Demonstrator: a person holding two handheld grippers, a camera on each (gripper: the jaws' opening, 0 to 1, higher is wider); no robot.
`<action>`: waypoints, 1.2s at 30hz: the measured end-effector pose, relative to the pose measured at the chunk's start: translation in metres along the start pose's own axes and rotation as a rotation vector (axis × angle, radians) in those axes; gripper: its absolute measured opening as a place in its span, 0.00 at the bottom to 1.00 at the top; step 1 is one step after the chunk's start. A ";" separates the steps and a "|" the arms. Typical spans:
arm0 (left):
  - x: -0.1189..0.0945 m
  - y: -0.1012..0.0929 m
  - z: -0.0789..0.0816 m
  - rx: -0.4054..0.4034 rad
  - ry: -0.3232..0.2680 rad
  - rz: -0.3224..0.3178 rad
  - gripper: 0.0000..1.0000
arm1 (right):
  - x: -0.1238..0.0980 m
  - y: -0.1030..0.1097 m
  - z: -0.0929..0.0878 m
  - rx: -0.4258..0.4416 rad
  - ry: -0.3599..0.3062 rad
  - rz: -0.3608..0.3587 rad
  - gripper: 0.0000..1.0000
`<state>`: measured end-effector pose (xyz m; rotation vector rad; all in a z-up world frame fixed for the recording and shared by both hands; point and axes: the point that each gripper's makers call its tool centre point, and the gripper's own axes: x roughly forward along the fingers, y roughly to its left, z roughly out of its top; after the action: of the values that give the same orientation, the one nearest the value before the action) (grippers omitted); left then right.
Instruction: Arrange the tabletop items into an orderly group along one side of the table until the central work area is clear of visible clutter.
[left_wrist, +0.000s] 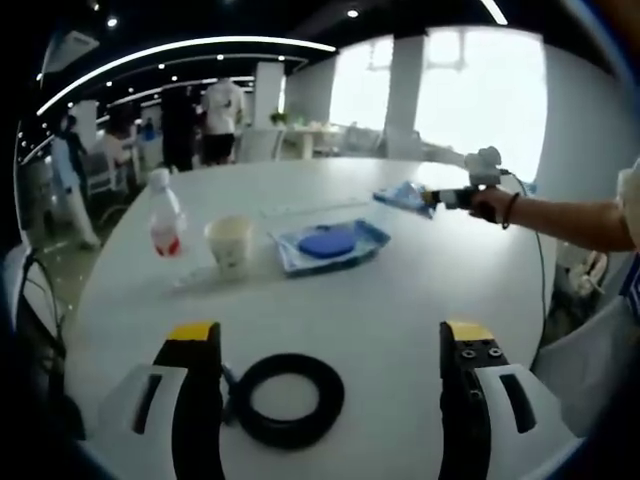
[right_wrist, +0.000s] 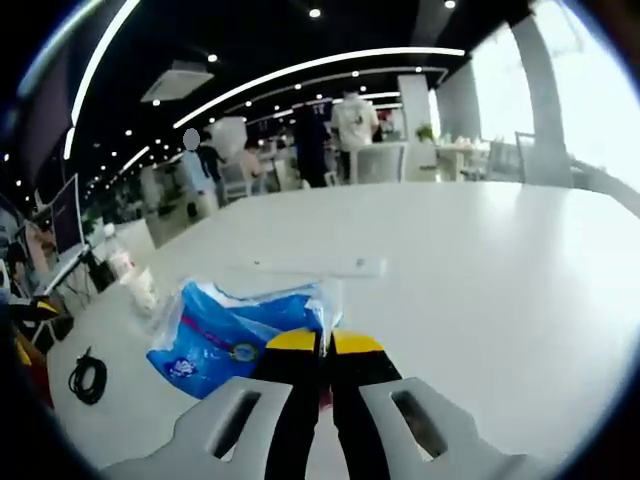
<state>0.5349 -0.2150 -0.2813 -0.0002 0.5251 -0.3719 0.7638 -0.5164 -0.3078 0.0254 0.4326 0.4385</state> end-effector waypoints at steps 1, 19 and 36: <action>0.000 0.000 -0.001 -0.001 0.002 -0.001 0.87 | 0.000 -0.002 -0.001 0.002 0.000 -0.007 0.03; 0.005 -0.004 -0.010 0.005 0.042 -0.021 0.88 | 0.014 -0.048 -0.020 0.028 0.035 -0.124 0.03; 0.003 0.005 -0.012 -0.002 0.048 -0.003 0.88 | 0.034 -0.061 -0.030 -0.105 0.073 -0.230 0.03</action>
<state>0.5330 -0.2107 -0.2936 0.0062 0.5732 -0.3754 0.8035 -0.5593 -0.3556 -0.1415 0.4781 0.2357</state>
